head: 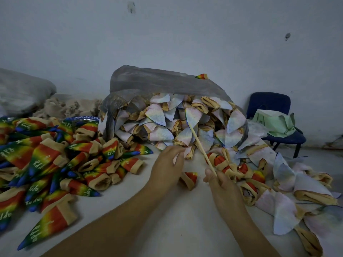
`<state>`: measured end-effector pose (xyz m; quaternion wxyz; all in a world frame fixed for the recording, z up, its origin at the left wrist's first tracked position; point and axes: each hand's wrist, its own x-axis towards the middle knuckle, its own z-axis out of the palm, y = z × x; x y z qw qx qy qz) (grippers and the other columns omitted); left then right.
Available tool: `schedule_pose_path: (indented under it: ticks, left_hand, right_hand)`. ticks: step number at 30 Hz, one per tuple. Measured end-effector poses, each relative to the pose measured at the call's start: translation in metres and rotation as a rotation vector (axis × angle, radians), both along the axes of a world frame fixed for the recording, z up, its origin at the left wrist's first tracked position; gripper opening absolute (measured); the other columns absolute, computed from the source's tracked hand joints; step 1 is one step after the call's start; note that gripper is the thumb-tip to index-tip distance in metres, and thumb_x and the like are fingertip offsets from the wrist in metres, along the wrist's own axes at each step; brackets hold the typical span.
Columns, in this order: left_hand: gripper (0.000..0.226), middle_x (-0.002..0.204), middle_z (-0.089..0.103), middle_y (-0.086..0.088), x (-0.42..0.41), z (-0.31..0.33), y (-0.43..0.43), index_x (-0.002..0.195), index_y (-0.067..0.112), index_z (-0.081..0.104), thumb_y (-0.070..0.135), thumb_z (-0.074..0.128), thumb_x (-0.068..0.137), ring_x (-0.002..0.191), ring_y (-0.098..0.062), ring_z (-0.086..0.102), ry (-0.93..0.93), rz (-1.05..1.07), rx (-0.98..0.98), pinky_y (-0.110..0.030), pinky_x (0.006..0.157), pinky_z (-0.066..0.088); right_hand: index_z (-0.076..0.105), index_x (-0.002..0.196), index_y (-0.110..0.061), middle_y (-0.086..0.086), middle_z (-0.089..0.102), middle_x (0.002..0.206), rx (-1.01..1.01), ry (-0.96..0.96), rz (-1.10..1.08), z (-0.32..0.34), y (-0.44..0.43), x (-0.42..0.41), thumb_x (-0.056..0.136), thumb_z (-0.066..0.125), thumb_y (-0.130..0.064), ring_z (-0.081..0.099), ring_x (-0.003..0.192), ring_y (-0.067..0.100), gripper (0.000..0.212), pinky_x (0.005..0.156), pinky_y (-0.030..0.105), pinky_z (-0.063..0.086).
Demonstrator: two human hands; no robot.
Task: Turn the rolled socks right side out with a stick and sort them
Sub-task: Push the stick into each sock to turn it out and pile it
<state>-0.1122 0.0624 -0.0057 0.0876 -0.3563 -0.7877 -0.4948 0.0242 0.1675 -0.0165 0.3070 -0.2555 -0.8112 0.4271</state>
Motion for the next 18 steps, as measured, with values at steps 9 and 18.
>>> schedule_pose_path:
  ticks: [9, 18]
  left_hand:
    - [0.065, 0.166, 0.004, -0.011, -0.088, 0.013, 0.017, 0.157, 0.009, 0.005, 0.021, 0.039, 0.102, 0.152, -0.032, -0.010, 0.780, 0.328, -0.993, -0.046, 0.122, -0.003]
    - [0.013, 0.093, 0.072, -0.015, -0.080, 0.047, 0.008, 0.097, 0.001, 0.076, 0.001, 0.068, 0.087, 0.098, -0.034, 0.066, 0.728, 0.090, -0.158, -0.044, 0.077, 0.055]
  right_hand:
    - [0.063, 0.080, -0.013, 0.008, 0.065, 0.086, -0.020, -0.028, 0.003, -0.007, 0.003, -0.004, 0.079, 0.034, -0.067, 0.060, 0.086, 0.020, 0.061, 0.073, 0.031, 0.045]
    - [0.058, 0.087, -0.019, 0.006, 0.064, 0.083, 0.141, -0.017, 0.060, 0.006, -0.003, -0.001, 0.088, 0.025, -0.065, 0.057, 0.076, 0.017, 0.056, 0.064, 0.031, 0.044]
